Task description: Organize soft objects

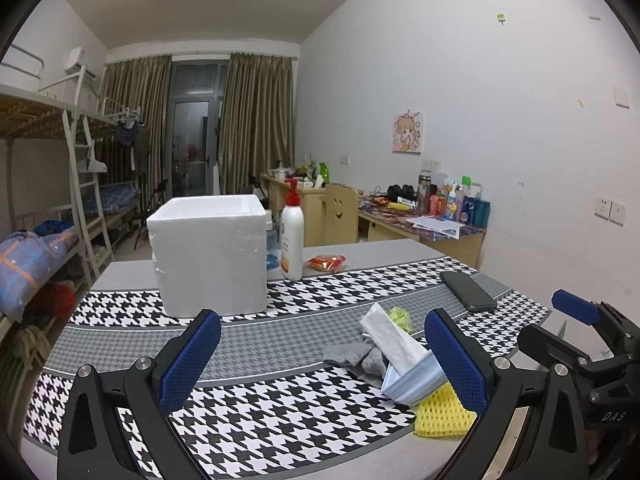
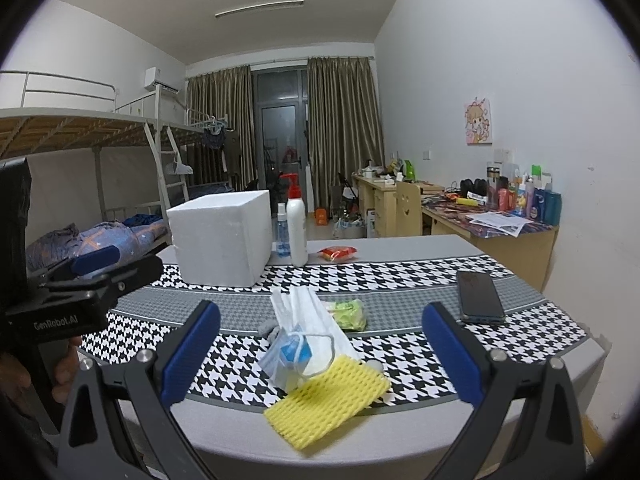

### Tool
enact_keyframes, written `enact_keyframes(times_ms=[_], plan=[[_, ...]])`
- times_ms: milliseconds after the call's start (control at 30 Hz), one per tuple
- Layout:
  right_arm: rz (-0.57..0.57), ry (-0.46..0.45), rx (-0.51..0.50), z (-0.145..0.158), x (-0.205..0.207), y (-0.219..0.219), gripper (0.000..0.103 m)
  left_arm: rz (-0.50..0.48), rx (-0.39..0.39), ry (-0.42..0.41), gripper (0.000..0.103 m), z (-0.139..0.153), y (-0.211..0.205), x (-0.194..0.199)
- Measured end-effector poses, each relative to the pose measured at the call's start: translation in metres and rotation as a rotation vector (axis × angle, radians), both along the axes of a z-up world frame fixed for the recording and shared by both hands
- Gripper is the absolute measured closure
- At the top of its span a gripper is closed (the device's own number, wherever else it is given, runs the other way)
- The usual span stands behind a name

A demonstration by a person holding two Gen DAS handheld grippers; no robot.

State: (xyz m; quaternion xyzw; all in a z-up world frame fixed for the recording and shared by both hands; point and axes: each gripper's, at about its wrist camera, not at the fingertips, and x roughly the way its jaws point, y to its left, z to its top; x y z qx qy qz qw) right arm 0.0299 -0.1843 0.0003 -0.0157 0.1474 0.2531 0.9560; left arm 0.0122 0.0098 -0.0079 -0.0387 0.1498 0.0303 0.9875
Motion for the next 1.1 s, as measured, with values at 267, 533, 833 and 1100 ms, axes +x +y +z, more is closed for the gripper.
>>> enact_keyframes(times_ms=[267,533,833,1100], plan=[[-0.026,0.004,0.017,-0.003,0.003,-0.004,0.001,0.008,-0.001,0.010,0.001,-0.002,0.001,0.005],[0.004,-0.003,0.018,-0.005,0.005,-0.001,0.001,0.006,0.000,0.028,0.001,-0.007,0.001,0.017],[-0.014,0.054,-0.002,-0.016,0.020,-0.002,0.001,-0.038,0.007,0.069,0.001,-0.016,-0.003,0.034],[-0.023,0.092,-0.040,-0.028,0.028,-0.003,0.001,-0.091,0.034,0.115,0.001,-0.029,-0.013,0.045]])
